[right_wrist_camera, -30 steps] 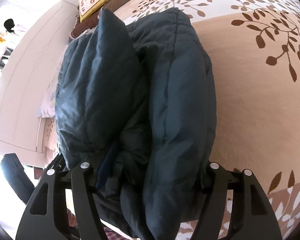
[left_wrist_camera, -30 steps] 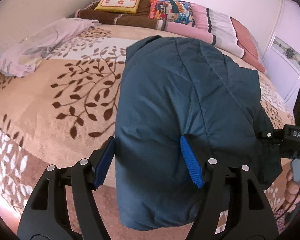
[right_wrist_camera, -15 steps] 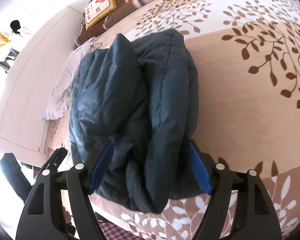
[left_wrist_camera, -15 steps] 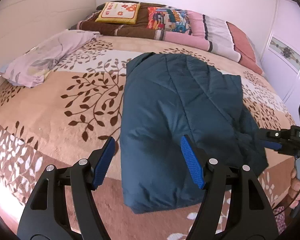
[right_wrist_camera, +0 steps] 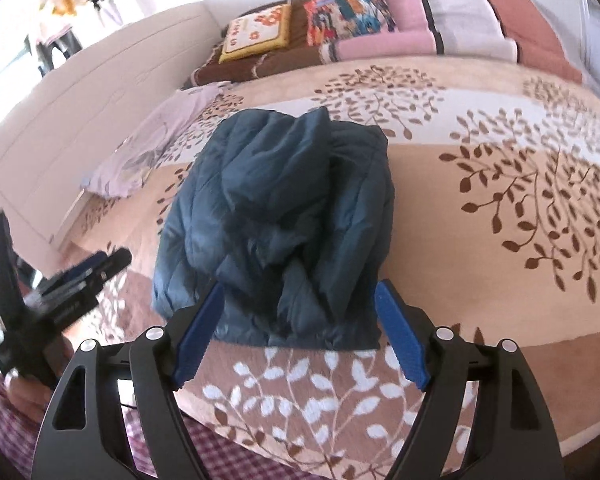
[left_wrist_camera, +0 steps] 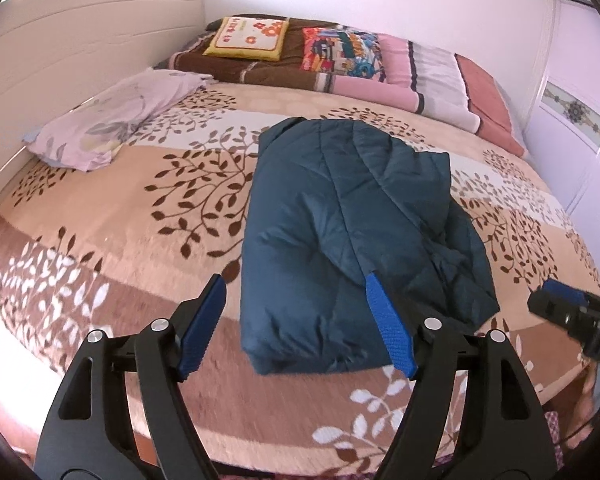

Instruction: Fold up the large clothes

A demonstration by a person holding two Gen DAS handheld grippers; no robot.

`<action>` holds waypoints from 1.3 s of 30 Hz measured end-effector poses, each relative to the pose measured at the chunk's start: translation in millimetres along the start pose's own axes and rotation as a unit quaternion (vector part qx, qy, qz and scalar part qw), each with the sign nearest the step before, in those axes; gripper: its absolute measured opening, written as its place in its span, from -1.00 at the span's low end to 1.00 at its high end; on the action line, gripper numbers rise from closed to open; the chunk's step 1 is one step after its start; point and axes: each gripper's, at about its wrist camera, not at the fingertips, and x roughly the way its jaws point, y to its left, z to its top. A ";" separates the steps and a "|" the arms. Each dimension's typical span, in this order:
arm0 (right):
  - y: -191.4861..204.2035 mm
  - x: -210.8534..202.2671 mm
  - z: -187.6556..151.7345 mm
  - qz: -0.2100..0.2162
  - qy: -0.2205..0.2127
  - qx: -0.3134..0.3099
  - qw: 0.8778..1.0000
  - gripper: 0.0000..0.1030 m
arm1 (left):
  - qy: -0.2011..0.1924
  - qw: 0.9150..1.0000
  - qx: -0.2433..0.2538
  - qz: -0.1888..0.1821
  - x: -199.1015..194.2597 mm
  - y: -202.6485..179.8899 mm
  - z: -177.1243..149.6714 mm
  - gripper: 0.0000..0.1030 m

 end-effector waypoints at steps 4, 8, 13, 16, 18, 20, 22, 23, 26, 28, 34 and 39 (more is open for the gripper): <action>11.9 -6.6 -20.5 -0.009 -0.002 -0.018 1.000 0.48 | 0.004 1.000 -0.005 0.008 -10.9 -4.7 -13.3 0.44; 19.9 -7.3 -38.9 -0.016 0.010 -0.029 0.999 0.48 | 0.012 1.000 -0.010 0.014 -17.3 -7.0 -28.1 0.48; 26.6 -7.5 -57.8 -0.024 0.020 -0.043 0.999 0.48 | 0.028 0.999 -0.013 0.021 -24.4 -11.9 -49.8 0.54; 28.3 -9.4 -66.4 -0.028 0.018 -0.044 0.998 0.48 | 0.034 0.999 -0.016 0.024 -27.9 -12.7 -59.5 0.55; 29.4 -10.2 -72.1 -0.031 0.017 -0.044 0.998 0.48 | 0.038 0.999 -0.017 0.027 -30.3 -14.5 -66.5 0.55; 29.4 -9.8 -76.7 -0.035 0.016 -0.043 0.998 0.48 | 0.042 0.999 -0.017 0.029 -31.0 -16.0 -71.3 0.55; 29.6 -8.5 -81.1 -0.038 0.017 -0.043 0.998 0.48 | 0.046 0.998 -0.015 0.033 -31.9 -19.1 -77.9 0.55; 29.5 -7.8 -84.1 -0.039 0.019 -0.042 0.998 0.48 | 0.048 0.998 -0.014 0.035 -31.7 -21.1 -80.8 0.56; 28.8 -6.3 -91.3 -0.041 0.022 -0.041 0.998 0.48 | 0.059 0.998 -0.008 0.037 -29.3 -25.9 -90.2 0.56; 28.8 -5.5 -95.4 -0.042 0.025 -0.040 0.998 0.48 | 0.067 0.997 -0.004 0.038 -27.1 -29.2 -97.3 0.56; 30.2 -0.7 -105.6 -0.044 0.036 -0.042 0.998 0.48 | 0.077 0.996 0.007 0.044 -24.4 -38.0 -107.3 0.56; 31.3 2.1 -111.6 -0.047 0.045 -0.043 0.997 0.48 | 0.084 0.995 0.014 0.046 -23.4 -41.7 -113.1 0.56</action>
